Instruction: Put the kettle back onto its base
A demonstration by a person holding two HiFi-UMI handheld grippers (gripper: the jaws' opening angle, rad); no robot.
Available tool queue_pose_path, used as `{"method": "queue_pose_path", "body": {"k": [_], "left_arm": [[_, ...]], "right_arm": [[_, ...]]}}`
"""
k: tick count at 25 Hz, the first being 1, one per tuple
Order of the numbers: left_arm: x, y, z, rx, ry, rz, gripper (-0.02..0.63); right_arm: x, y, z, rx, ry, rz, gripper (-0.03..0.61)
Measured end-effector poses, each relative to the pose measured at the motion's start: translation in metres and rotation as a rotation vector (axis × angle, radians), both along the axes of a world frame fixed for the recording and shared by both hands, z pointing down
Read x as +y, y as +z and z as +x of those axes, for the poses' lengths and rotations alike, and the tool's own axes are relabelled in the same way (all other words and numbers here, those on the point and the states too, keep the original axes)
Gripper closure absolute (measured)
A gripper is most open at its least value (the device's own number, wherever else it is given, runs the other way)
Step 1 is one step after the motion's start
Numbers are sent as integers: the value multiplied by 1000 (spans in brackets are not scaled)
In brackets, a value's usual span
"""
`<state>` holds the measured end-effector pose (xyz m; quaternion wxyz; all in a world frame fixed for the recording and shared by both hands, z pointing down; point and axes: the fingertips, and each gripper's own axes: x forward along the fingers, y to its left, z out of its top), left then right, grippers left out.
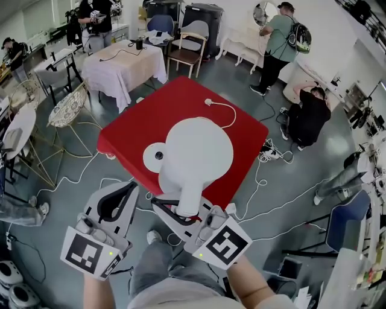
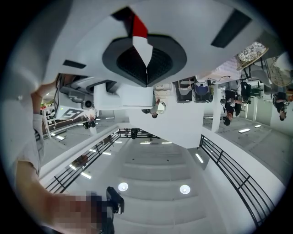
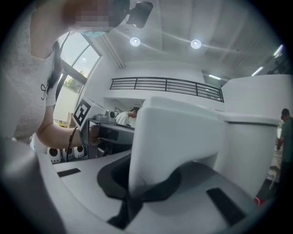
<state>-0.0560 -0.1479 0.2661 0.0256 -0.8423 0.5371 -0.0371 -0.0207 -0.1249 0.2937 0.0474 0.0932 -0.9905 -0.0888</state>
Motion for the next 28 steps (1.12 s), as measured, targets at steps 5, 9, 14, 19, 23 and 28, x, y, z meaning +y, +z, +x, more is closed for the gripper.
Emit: {"method": "queue_pose_path", "body": {"k": [5,9,14,19,23,28], "left_arm": [[-29,16,-18,6,-1,-20,603],[-49,30,-35,13,1,-30,603],[-71,56,-52,9,2,-42,603],[-84,73,-67,5,-7,-52,603],[-83,93,-69,8,-10,-95,603],[-79,109,-74,14,-23,-102,603]], "right_arm": [[-34,17,-25,-17,-7,-16,569],[-59,34,-45,-11,-7,-31,569],[-88,65,-68,-1,-7,-45,569],[-110,91,-87,10,-15,-36,569],[-120,112,-96,17,-24,-40,569],[-125,133,-106,40,-40,-38,569]]}}
